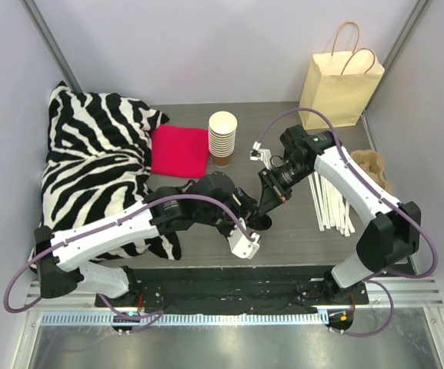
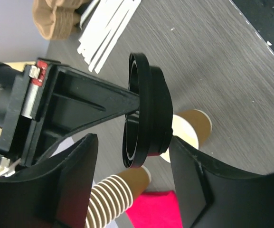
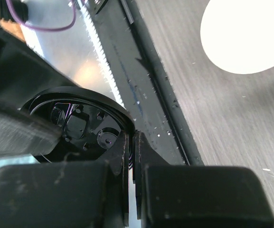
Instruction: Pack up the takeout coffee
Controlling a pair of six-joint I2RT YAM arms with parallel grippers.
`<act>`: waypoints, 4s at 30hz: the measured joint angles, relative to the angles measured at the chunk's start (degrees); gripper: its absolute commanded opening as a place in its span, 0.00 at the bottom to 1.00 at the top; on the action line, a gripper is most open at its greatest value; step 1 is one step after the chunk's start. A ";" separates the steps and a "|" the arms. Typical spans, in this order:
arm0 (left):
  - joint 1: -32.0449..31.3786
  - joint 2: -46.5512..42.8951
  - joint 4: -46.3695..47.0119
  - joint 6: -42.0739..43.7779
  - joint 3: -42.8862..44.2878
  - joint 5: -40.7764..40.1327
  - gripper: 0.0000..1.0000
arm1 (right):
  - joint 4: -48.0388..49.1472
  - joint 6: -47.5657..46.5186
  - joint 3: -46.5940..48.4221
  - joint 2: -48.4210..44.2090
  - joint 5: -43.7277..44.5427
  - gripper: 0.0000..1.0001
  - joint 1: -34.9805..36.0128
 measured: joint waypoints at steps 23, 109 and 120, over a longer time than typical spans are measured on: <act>9.05 -5.77 8.28 -22.34 -4.15 18.23 0.57 | -3.87 -17.70 2.80 3.61 -15.76 0.01 1.95; 24.20 7.02 15.39 -101.13 -3.74 44.17 0.00 | 16.28 -36.61 1.75 -23.19 35.12 0.33 29.68; 23.50 7.02 13.73 -99.16 -3.72 44.96 0.00 | 14.51 -37.97 1.73 -21.79 35.41 0.23 30.08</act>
